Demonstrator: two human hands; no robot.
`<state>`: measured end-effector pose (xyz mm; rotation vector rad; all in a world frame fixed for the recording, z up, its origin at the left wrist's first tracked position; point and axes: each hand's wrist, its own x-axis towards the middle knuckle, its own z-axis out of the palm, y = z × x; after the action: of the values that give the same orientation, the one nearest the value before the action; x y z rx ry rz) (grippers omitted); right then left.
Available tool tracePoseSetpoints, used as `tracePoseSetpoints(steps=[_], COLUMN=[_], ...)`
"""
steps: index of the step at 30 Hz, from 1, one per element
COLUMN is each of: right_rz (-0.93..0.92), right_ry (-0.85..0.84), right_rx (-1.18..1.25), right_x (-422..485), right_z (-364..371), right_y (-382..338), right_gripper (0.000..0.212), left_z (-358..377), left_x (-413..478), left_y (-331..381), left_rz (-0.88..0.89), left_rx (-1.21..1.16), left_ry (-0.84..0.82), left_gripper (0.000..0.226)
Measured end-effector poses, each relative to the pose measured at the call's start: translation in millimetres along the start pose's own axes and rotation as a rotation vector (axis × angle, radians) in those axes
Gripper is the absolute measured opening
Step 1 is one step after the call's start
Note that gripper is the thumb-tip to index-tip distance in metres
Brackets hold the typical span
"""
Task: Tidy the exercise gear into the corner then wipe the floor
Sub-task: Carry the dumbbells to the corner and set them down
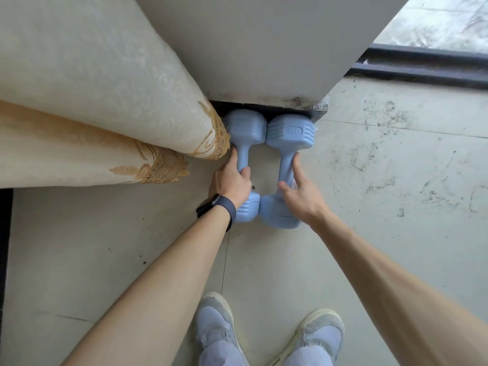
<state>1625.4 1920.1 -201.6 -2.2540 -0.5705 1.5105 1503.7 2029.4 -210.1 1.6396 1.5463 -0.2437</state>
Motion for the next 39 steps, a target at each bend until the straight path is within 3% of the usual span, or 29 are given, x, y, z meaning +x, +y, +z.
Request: tracePoseSetpoints(steps=[5, 12, 20, 27, 33, 39], right_rz=[-0.013, -0.123, -0.268, -0.581, -0.84, -1.179], right_ry=[-0.171, -0.112, 0.102, 0.296, 0.259, 0.104], right_rx=[-0.267, -0.597, -0.727, -0.735, -0.762, -0.83], right_x=[-40, -189, -416, -597, -675, -718], right_z=[-35, -87, -160, -218, -235, -224], right_y=[-27, -89, -204, -309, -346, -342], right_gripper=[0.065, 0.051, 0.045, 0.038, 0.037, 0.036], left_z=[-17, -94, -256, -414, -451, -428], left_x=[-49, -181, -347, -504, -612, -726], left_y=[20, 74, 156, 191, 172, 149], left_rz=[0.086, 0.265, 0.308, 0.316, 0.195, -0.032], left_rx=[0.443, 0.672, 0.552, 0.381, 0.293, 0.165], left_ry=[-0.124, -0.141, -0.009, 0.227, 0.423, 0.676], left_gripper=[0.059, 0.056, 0.056, 0.054, 0.054, 0.055])
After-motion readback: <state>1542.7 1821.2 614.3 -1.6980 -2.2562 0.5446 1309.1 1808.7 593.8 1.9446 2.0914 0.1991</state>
